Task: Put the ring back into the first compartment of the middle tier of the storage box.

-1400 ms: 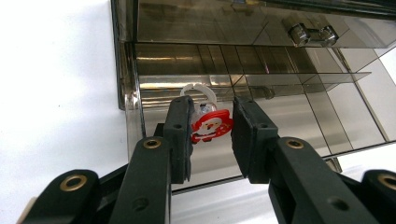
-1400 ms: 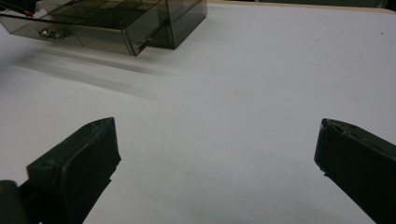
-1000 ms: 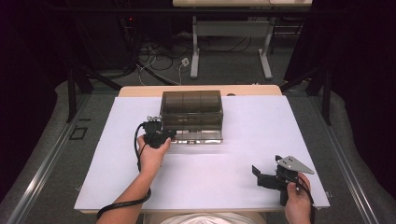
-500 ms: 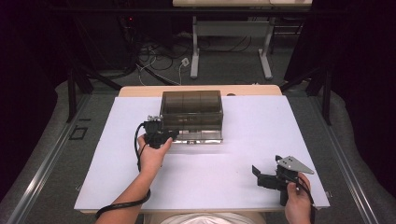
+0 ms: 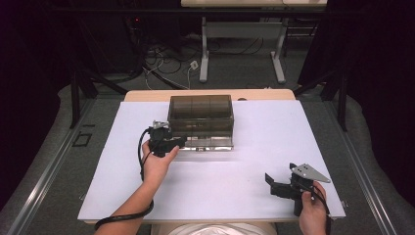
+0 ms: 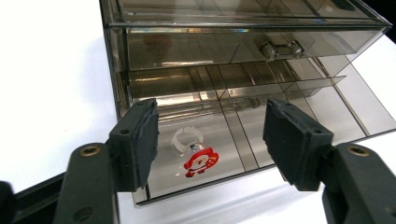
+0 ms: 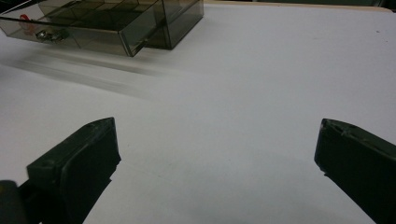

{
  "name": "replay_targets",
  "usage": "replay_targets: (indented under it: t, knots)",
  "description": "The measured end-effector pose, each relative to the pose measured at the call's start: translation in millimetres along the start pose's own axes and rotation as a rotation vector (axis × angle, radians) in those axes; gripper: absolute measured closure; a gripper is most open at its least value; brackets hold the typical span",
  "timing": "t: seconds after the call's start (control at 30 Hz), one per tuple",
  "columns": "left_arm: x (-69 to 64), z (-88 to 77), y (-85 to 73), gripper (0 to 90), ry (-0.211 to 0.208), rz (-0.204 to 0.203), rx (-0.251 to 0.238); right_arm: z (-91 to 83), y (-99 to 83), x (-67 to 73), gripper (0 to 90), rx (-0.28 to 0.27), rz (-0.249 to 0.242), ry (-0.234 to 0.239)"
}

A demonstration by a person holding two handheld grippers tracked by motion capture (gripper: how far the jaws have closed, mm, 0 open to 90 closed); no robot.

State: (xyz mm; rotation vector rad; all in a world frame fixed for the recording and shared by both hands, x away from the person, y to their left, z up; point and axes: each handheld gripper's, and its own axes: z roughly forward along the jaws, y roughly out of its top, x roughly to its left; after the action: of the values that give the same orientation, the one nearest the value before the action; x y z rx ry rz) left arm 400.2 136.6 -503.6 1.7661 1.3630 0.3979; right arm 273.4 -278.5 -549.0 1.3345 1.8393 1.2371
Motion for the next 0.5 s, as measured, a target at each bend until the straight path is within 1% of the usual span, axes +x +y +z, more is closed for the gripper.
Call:
replay_targets:
  t: [0.03, 0.07, 0.1, 0.13, 0.17, 0.2, 0.23, 0.27, 0.33, 0.43, 0.5]
  knots:
    - [-0.5, -0.4, -0.4, 34.8, -0.006, 0.017, -0.013, 0.5, -0.3, -0.1, 0.0, -0.005, 0.001, 0.001]
    - [-1.1, -1.2, -0.3, 34.5, -0.008, 0.032, -0.017, 0.4, -0.3, -0.2, 0.0, -0.005, 0.001, 0.0]
    - [-1.9, -2.4, -0.1, 33.9, -0.008, 0.039, -0.014, 1.2, -0.8, -0.1, 0.0, -0.018, 0.006, 0.0]
    - [-2.6, -3.2, -0.3, 33.7, -0.01, 0.044, -0.017, 1.0, -0.9, -0.2, 0.0, -0.019, 0.009, 0.0]
    - [-2.9, -4.3, -0.3, 33.7, -0.013, 0.048, -0.019, -0.2, -0.7, -0.4, 0.0, -0.004, 0.009, -0.004]
    - [-3.1, -6.0, -0.2, 33.7, -0.022, 0.05, -0.014, -0.2, -0.9, -0.6, 0.0, -0.006, 0.008, -0.006]
    - [-3.4, -6.7, -0.3, 33.5, -0.022, 0.051, -0.018, -0.3, -1.1, -0.2, 0.0, -0.007, 0.015, -0.007]
    - [-3.0, -8.5, -0.1, 33.2, -0.03, 0.054, -0.01, -0.2, -1.2, -0.3, 0.0, -0.006, 0.017, -0.005]
    - [-3.4, -10.9, -0.4, 32.0, -0.028, 0.061, -0.015, 0.3, -1.2, -0.3, 0.0, -0.004, 0.02, -0.002]
    - [-3.6, -15.2, -0.3, 30.7, -0.007, 0.075, -0.024, 1.5, -2.0, -1.1, 0.0, -0.01, 0.015, -0.002]
    - [-2.7, -18.8, 0.2, 29.7, -0.007, 0.082, -0.026, 0.5, -2.1, -1.7, 0.0, -0.002, 0.014, -0.001]
